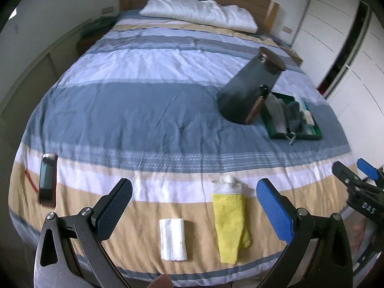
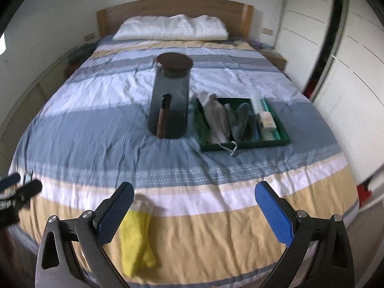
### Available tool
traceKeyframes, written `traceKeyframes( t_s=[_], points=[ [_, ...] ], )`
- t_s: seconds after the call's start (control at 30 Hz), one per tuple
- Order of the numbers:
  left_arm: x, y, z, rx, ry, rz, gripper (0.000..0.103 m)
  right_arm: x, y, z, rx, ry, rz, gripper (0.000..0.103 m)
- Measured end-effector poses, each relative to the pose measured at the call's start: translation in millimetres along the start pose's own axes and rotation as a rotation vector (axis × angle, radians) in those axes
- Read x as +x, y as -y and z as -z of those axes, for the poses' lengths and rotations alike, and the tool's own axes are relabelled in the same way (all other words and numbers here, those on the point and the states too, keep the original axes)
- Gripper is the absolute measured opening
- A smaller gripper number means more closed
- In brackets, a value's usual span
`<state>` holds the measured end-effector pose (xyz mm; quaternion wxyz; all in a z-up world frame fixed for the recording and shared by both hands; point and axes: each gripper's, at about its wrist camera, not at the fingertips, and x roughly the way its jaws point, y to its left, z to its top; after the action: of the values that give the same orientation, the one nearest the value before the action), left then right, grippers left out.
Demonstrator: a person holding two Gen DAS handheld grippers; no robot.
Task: Organize soft objects
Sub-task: 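Move both grippers toward the white cloth and yellow towel on the duvet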
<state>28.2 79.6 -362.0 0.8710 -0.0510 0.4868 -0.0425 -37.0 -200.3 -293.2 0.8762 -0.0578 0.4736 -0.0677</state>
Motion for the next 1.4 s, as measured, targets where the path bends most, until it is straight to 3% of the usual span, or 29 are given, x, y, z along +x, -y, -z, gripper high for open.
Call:
traceKeyframes(
  t_s=[0.17, 0.3, 0.5, 0.67, 1.03, 1.4],
  points=[
    [10, -10, 35, -0.060, -0.062, -0.117, 0.101, 13, 18, 11, -0.091, -0.042, -0.097, 0.103],
    [14, -17, 51, -0.120, -0.086, -0.183, 0.101, 23, 31, 18, -0.131, -0.061, -0.121, 0.103],
    [41, -6, 49, -0.005, -0.109, -0.164, 0.101, 33, 49, 34, 0.001, -0.090, -0.063, 0.103],
    [56, -3, 51, 0.035, -0.131, -0.128, 0.101, 48, 22, 55, 0.011, -0.142, -0.070, 0.103],
    [89, -16, 72, -0.081, -0.207, -0.091, 0.101, 76, -16, 70, -0.065, -0.175, -0.113, 0.103],
    [98, -20, 95, -0.072, -0.239, -0.097, 0.101, 88, -38, 89, -0.114, -0.196, -0.175, 0.103]
  ],
)
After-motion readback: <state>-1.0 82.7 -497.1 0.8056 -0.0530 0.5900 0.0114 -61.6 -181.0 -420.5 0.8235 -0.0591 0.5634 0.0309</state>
